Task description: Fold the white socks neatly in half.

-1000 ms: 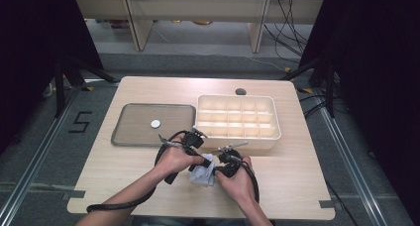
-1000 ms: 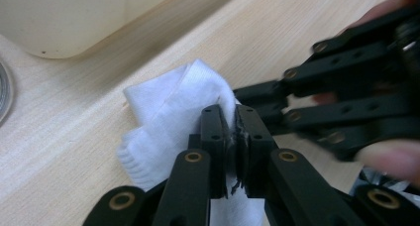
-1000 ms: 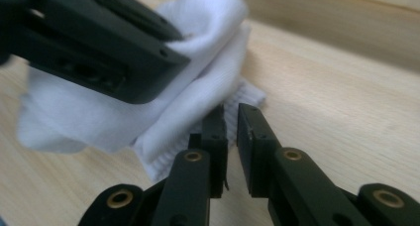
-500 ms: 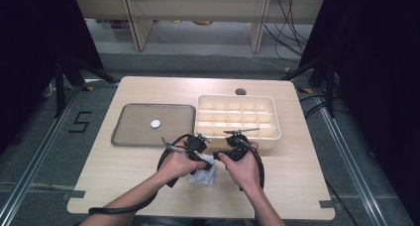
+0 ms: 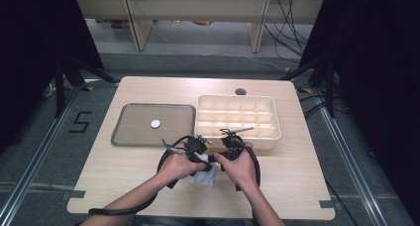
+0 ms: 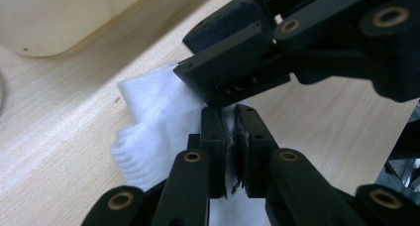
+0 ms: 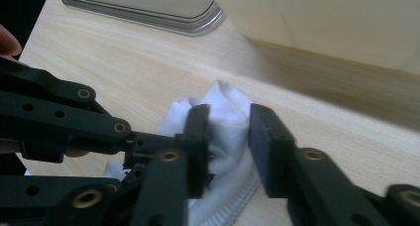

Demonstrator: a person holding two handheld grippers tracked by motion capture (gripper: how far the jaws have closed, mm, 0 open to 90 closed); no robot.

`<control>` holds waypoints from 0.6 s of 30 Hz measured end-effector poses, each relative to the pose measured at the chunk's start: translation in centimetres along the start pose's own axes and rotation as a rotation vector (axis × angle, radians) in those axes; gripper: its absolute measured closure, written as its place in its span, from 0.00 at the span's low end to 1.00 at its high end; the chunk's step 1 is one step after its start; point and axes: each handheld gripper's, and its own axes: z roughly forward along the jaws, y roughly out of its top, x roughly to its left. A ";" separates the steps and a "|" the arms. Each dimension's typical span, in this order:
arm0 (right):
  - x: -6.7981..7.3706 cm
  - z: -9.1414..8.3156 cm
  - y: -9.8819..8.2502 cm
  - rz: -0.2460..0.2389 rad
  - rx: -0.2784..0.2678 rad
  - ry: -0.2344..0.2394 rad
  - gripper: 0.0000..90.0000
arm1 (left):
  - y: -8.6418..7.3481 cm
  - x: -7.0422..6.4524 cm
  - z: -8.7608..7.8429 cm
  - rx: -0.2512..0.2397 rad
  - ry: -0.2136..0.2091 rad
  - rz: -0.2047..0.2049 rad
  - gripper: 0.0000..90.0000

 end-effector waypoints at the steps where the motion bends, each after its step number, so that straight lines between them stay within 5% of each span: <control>1: -0.1 0.0 0.0 -0.012 0.001 0.005 0.85 | 0.0 0.0 0.0 -0.001 0.001 0.000 0.92; 7: -0.2 0.3 0.1 -0.019 0.020 -0.006 0.95 | -0.1 -0.1 -0.2 -0.021 -0.006 -0.004 0.88; 12: -0.3 0.4 -0.1 -0.025 0.015 -0.030 0.95 | -0.4 -0.1 -2.3 -0.045 -0.032 0.023 0.81; 18: -0.2 0.7 -0.3 -0.002 0.017 -0.035 0.95 | -1.5 -0.7 -3.0 -0.031 -0.062 0.052 0.88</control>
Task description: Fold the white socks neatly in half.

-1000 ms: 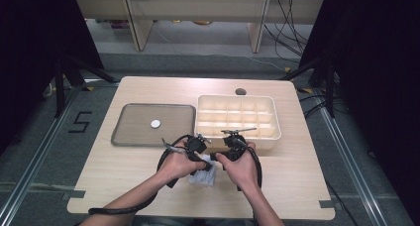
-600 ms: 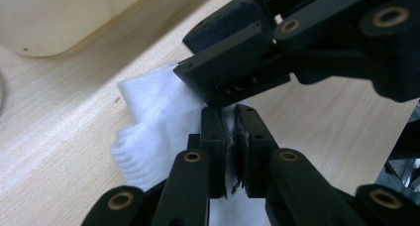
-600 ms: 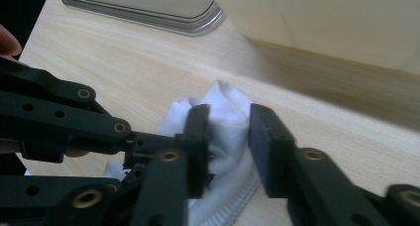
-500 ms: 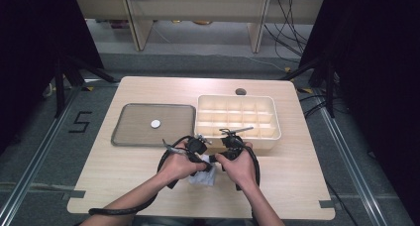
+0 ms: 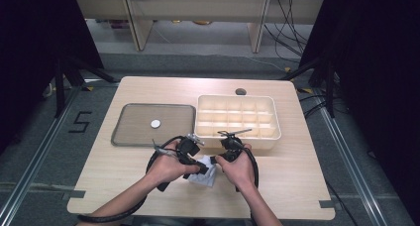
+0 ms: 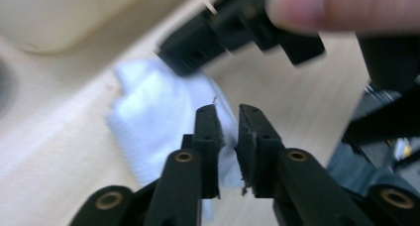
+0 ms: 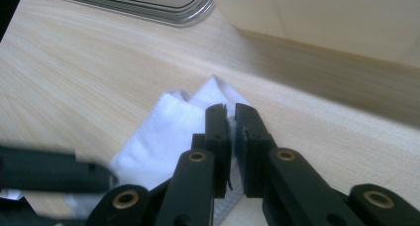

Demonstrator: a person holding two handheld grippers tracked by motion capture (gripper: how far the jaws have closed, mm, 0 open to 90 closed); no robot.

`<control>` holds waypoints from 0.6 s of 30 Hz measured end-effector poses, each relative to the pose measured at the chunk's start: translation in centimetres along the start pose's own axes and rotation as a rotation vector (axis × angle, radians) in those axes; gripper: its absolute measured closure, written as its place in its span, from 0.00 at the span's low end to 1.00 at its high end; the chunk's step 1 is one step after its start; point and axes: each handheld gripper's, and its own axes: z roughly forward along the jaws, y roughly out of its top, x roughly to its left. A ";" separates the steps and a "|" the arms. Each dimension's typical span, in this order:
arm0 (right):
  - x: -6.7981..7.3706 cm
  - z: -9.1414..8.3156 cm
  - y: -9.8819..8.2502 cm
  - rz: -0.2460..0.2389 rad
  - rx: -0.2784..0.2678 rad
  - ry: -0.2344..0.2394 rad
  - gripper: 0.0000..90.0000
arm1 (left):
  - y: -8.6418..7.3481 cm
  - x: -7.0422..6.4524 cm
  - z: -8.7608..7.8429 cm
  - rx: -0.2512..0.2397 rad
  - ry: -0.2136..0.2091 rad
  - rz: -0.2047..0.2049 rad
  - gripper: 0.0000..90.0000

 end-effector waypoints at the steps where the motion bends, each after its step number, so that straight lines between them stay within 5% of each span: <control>1: -0.1 0.0 0.0 -0.010 -0.005 -0.008 0.95 | -0.2 -0.1 0.3 0.015 -0.008 0.003 0.89; 12: 0.0 0.4 -0.2 -0.006 0.010 -0.025 0.95 | -0.7 -0.4 2.8 0.057 -0.008 -0.005 0.99; 13: -0.2 0.5 -0.3 -0.046 0.002 -0.040 0.95 | -0.7 -0.5 2.9 0.061 0.000 -0.003 0.99; 18: 0.0 0.6 -0.5 -0.058 0.002 -0.059 0.95 | -1.0 -0.7 3.4 0.069 -0.004 0.000 0.99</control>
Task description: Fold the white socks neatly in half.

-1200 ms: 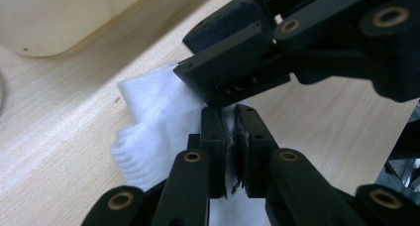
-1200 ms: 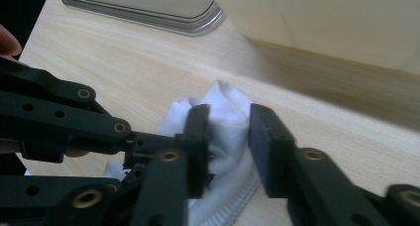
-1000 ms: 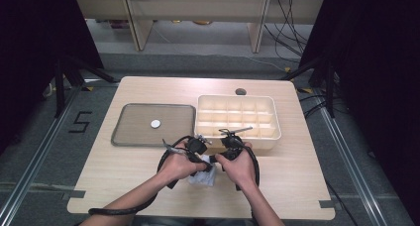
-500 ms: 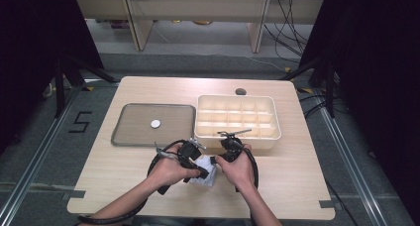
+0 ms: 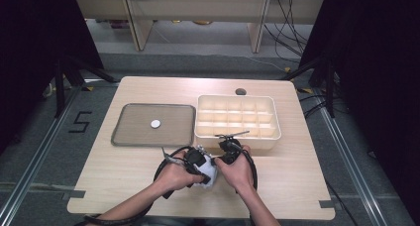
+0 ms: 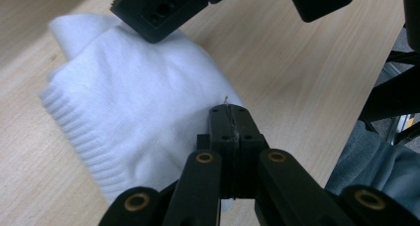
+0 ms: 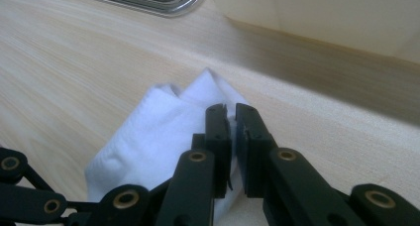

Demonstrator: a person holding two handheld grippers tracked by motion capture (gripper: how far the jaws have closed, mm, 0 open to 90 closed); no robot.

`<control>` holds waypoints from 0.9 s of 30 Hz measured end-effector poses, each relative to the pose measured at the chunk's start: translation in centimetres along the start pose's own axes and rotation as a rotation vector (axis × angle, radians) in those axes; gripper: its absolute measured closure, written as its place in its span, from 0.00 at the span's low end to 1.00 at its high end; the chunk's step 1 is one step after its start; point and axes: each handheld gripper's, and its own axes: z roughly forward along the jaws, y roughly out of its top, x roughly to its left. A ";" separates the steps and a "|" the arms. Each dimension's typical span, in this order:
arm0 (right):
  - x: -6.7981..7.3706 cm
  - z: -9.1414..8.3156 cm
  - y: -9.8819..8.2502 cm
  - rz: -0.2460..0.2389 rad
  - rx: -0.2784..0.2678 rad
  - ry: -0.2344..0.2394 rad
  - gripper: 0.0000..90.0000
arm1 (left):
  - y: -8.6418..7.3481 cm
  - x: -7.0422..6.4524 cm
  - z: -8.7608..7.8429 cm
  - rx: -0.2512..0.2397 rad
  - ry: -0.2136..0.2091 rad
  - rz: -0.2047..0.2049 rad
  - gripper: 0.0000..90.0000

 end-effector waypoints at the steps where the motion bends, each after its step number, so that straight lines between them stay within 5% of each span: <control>1: 0.1 0.0 0.0 0.004 -0.003 0.002 0.95 | 0.0 -0.1 0.0 -0.002 0.002 0.003 0.99; 9: 0.4 0.0 0.0 0.024 0.003 0.006 0.94 | -0.3 -0.2 0.1 0.035 -0.005 0.026 0.99; 13: 0.1 0.1 -0.1 -0.022 -0.004 -0.007 0.94 | -0.3 -0.4 0.2 0.038 -0.008 0.024 0.99; 16: 0.2 0.0 -0.1 -0.013 -0.008 -0.014 0.94 | -0.3 -0.3 -0.3 0.053 -0.038 0.026 0.95; 23: 0.2 -0.1 -0.2 -0.023 -0.026 -0.022 0.93 | 0.0 -0.2 -3.9 -0.048 -0.004 0.026 0.78; 27: 0.4 -0.2 -0.2 -0.012 -0.029 -0.019 0.90 | -0.1 2.1 -5.7 -0.113 0.053 -0.019 0.58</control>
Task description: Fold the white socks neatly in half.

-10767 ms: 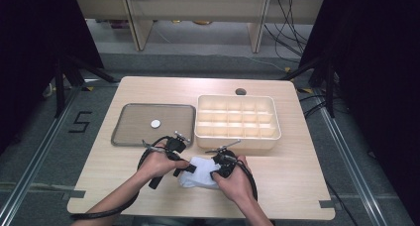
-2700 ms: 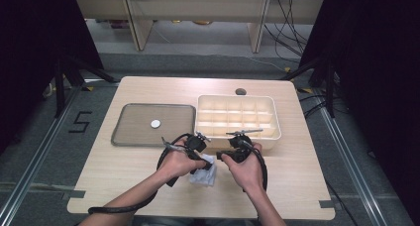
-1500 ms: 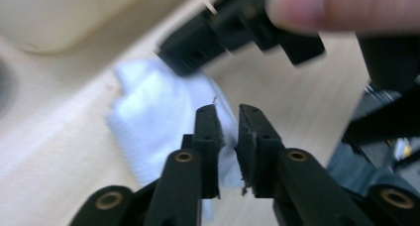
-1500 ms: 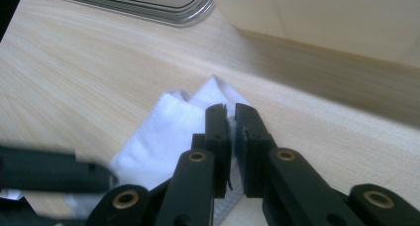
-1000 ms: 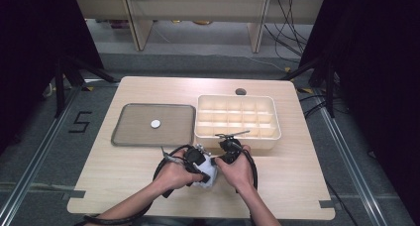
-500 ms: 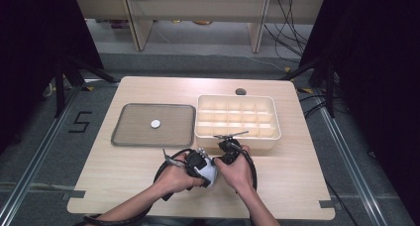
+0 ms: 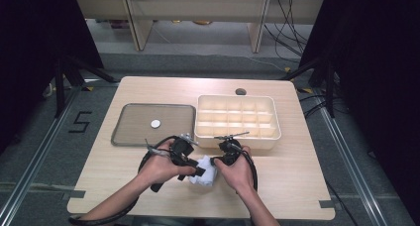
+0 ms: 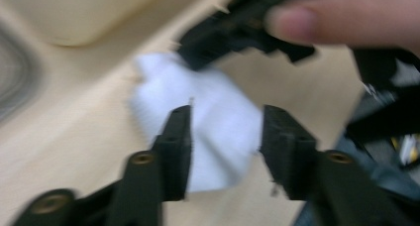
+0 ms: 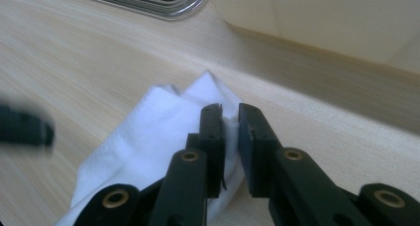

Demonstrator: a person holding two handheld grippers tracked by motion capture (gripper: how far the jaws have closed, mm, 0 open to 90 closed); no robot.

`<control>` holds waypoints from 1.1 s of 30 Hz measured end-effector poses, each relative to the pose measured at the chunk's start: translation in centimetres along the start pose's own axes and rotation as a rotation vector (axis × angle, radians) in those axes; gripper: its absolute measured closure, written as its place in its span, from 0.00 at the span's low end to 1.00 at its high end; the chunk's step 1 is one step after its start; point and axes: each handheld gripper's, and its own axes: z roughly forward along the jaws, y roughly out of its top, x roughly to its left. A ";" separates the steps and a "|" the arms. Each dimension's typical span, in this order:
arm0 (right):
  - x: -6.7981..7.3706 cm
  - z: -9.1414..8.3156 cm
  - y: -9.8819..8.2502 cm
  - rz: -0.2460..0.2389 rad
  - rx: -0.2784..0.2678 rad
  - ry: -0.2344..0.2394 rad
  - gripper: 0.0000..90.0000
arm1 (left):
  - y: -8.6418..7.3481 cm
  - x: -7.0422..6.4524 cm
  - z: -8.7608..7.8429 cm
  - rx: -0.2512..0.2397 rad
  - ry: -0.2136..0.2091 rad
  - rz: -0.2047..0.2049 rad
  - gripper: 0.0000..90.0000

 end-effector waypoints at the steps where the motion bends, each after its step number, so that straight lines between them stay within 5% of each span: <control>1: 0.1 -0.2 0.0 0.017 0.004 0.002 0.88 | -0.1 0.5 -0.2 -0.002 0.021 -0.021 0.53; 5: -0.1 -0.3 0.1 0.007 -0.006 0.008 0.82 | -0.5 2.1 -0.1 -0.003 0.048 -0.076 0.45; 13: 0.1 -1.7 0.3 -0.030 -0.049 -0.011 0.75 | -1.1 3.6 1.7 0.029 0.030 -0.173 0.43; 14: 0.4 -2.0 0.3 0.010 -0.050 0.004 0.75 | -1.1 3.6 1.9 0.023 0.023 -0.182 0.43; 15: 0.3 -2.1 0.3 -0.007 -0.046 0.007 0.74 | -1.1 3.5 2.1 0.020 0.007 -0.199 0.43; 23: 0.7 -2.9 -1.0 0.001 -0.020 0.030 0.83 | -1.1 3.3 3.3 0.047 -0.020 -0.215 0.43; 25: 0.5 -2.7 -1.3 -0.030 -0.016 0.032 0.85 | -1.0 3.2 3.6 0.048 -0.028 -0.223 0.43; 33: 0.5 -1.6 -2.0 -0.009 0.032 0.040 0.88 | -0.9 3.0 4.3 0.072 -0.046 -0.235 0.44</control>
